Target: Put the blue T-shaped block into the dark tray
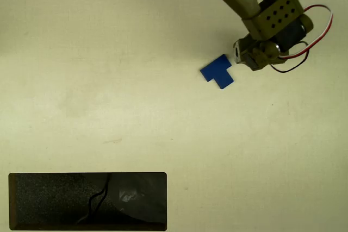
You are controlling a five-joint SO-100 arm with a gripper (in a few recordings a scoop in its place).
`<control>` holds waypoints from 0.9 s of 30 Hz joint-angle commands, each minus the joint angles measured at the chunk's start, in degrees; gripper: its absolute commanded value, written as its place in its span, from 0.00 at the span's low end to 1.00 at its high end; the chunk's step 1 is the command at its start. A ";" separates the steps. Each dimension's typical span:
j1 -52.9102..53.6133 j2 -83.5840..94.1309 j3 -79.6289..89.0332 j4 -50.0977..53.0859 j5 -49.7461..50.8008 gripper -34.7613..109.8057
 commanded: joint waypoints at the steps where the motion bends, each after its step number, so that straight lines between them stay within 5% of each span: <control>1: 0.79 1.41 1.67 0.35 -2.02 0.24; 13: 8.96 -3.69 0.53 0.18 -8.44 0.24; 27: 24.96 -18.11 -22.85 3.25 -18.28 0.24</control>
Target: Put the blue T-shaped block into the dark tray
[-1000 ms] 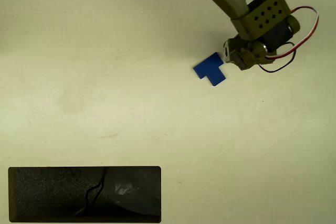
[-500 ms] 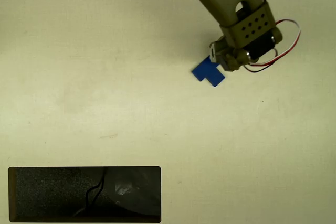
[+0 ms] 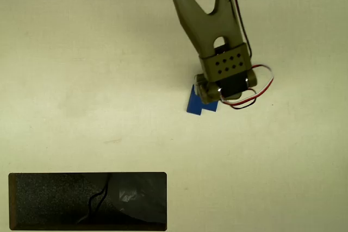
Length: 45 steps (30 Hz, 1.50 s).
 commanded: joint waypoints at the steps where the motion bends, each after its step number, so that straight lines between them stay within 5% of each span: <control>1: 2.90 -2.72 -5.54 1.32 -3.08 0.24; 12: 10.55 -6.42 -16.61 0.00 -14.15 0.24; 22: -7.03 17.49 -13.89 19.34 -6.59 0.24; 32: -6.86 2.37 -6.94 2.64 -4.22 0.24; 45: -1.76 -7.82 -16.17 -3.34 -9.67 0.24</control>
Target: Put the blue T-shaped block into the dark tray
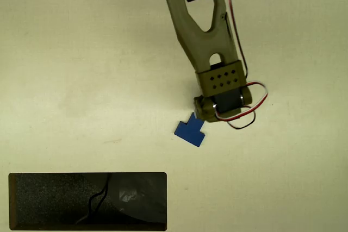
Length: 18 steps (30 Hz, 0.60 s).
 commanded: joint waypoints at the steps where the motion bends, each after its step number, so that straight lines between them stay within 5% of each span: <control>1: 0.97 -0.18 -2.37 -1.23 -2.37 0.24; 18: 15.56 -12.57 -16.70 -13.10 -14.33 0.24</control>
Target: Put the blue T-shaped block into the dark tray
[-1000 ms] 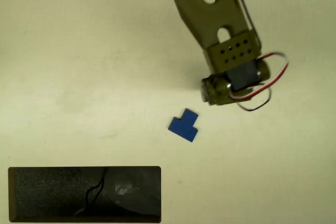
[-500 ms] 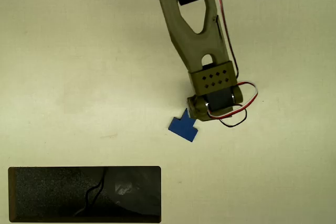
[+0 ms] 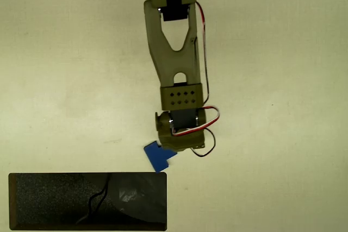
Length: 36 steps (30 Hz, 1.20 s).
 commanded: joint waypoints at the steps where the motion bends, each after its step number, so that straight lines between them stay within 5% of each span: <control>1: 1.85 -0.97 -2.99 -0.79 -2.81 0.24; 11: 2.02 4.57 -8.53 -5.36 0.88 0.24; 18: 0.26 18.54 -2.11 27.16 -8.70 0.24; 21: 3.34 16.96 0.26 29.79 -9.93 0.24; 36: 10.55 -2.46 -7.29 3.69 -15.82 0.24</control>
